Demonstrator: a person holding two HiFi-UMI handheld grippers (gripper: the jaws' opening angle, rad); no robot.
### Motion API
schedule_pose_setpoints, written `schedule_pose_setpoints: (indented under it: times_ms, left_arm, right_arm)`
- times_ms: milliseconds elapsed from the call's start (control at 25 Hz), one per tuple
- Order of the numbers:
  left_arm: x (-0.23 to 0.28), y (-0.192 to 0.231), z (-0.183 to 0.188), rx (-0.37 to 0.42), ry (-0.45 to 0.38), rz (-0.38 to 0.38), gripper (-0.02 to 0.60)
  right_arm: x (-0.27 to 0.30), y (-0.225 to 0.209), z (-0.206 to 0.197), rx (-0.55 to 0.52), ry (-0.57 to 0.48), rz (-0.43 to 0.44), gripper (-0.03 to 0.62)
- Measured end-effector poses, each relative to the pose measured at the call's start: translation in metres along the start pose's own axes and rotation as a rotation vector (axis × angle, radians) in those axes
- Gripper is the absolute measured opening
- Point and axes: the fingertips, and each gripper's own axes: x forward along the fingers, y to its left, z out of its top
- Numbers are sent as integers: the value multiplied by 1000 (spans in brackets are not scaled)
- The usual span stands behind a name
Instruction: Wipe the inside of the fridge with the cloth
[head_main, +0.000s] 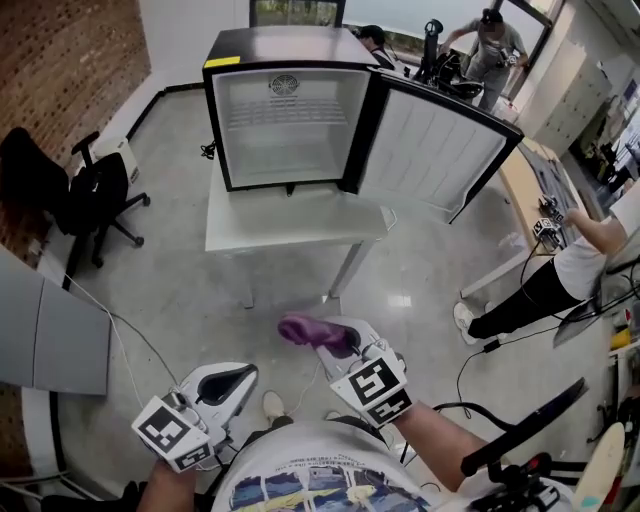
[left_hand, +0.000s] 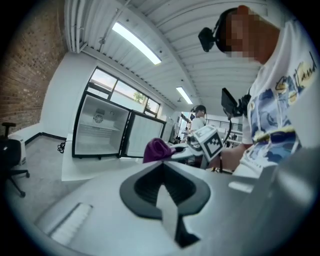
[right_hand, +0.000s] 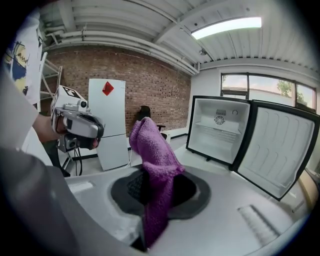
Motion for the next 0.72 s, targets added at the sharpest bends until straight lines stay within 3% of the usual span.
schedule_pose_setpoints:
  times_ms: [440,720]
  left_arm:
    - [39,-105,-1,4,21,16,6]
    - [49,-146,-18,13,57,22,6]
  right_arm:
    - [-89,-3,-43,39,-42,37,54]
    - [-116,10,-71,51,-58,92,54]
